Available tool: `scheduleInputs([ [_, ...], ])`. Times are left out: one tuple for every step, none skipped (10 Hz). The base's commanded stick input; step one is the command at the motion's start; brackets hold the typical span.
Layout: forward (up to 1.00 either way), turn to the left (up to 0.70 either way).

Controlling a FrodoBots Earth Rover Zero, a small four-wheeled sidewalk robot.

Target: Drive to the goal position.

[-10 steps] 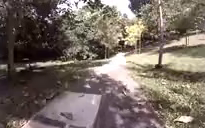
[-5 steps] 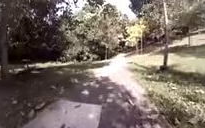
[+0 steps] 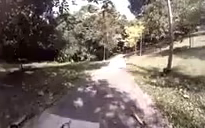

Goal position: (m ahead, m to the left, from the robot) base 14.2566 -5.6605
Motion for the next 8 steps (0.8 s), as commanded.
scheduleInputs([
  [0.70, 0.00],
  [0.70, 0.00],
  [0.70, -0.05],
  [0.70, -0.27],
  [0.70, -0.27],
  [0.70, -0.27],
  [0.70, -0.27],
  [0.70, -0.27],
])
